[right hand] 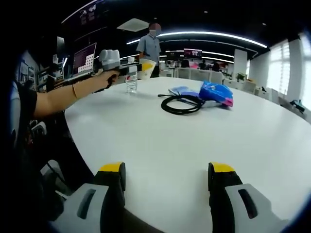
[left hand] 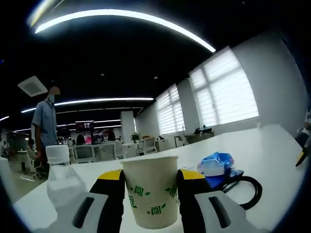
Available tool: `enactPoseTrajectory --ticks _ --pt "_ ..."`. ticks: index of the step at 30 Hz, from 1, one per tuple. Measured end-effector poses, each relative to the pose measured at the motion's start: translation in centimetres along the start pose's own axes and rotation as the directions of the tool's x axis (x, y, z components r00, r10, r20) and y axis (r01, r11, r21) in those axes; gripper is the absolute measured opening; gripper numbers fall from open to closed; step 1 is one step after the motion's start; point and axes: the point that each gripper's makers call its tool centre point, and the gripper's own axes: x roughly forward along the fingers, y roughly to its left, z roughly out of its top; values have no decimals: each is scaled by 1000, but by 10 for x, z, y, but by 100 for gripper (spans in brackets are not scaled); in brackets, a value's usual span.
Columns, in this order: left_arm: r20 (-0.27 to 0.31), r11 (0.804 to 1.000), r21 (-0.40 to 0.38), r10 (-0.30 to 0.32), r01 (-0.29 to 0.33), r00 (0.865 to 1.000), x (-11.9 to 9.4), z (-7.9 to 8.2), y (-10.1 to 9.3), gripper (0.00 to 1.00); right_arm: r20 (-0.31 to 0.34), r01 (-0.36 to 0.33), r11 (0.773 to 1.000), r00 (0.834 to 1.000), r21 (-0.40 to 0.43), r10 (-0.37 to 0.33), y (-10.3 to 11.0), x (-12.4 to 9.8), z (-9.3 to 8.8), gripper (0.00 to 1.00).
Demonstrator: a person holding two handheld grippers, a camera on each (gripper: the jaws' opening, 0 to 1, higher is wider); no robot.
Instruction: Arrange the tabletop items into an orderly group along one side of the table until the central work area is clear of visible clutter.
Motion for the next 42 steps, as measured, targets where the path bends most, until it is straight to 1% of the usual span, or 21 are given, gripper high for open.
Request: enactPoseTrajectory --ticks 1,3,7,9,11,12,15,16,19,20,22,24,29,30,33,34,37,38,39,40,42 --pt "34 1000 -9 -5 5 999 -1 1 1 42 -1 -3 1000 1000 -3 3 2 0 0 66" --pt "42 1000 -7 -3 3 999 -1 1 0 42 1 -1 1000 1000 -3 1 2 0 1 66" --pt "38 1000 8 -1 0 999 -1 -4 0 42 -1 4 1000 1000 -3 -4 1 0 1 66" --pt "34 1000 10 1 -2 999 -2 -11 0 42 1 3 1000 1000 -2 -3 2 0 1 66" --pt "32 1000 2 10 -10 999 -4 -16 2 42 5 2 1000 1000 -3 -2 3 0 2 66" --pt "23 1000 -18 17 -16 1000 -5 -20 3 42 5 2 1000 1000 -3 -2 3 0 2 66" --pt "23 999 -26 22 -21 1000 -5 -24 4 42 11 2 1000 1000 -1 -2 2 0 3 66" --pt "7 999 -10 34 -34 999 -5 -29 6 42 21 -1 1000 1000 1 1 3 0 5 66" --pt "3 999 -12 42 -42 999 -4 -36 9 41 14 -1 1000 1000 0 1 3 2 4 66" --pt "-9 999 1 47 -47 999 -3 -41 10 41 12 -1 1000 1000 -1 1 3 2 4 66" --pt "-34 999 13 42 -41 999 -4 -49 8 41 10 -3 1000 1000 -4 3 3 3 3 66" --pt "-40 1000 3 31 -31 999 -5 -52 7 41 14 -4 1000 1000 -1 4 2 3 4 66" --pt "-74 999 17 28 -27 997 -6 -62 8 42 9 4 1000 1000 0 -4 -2 5 4 66" --pt "-61 1000 6 29 -29 998 -7 -61 8 42 11 3 1000 1000 2 -3 -2 5 4 66" --pt "-70 1000 -1 29 -29 997 -8 -62 8 42 14 -1 1000 1000 3 1 -1 5 5 66" --pt "-82 999 -39 35 -38 996 -10 -62 11 42 9 -2 1000 1000 -2 2 -1 5 4 66" --pt "-104 997 -59 36 -42 994 -13 -63 13 42 5 -3 1000 1000 -7 3 0 5 4 66" --pt "-128 997 -63 29 -38 991 -15 -65 12 42 5 -4 1000 1000 -8 4 0 5 4 66" --pt "-131 997 -61 28 -36 991 -15 -66 12 42 6 -4 1000 1000 -9 4 0 5 4 66" --pt "-172 998 -49 30 -39 985 -18 -73 11 42 7 -6 1000 1000 -8 6 0 5 4 66" --pt "-167 998 -51 30 -39 986 -19 -72 11 42 7 -5 1000 1000 -9 5 0 5 4 66"
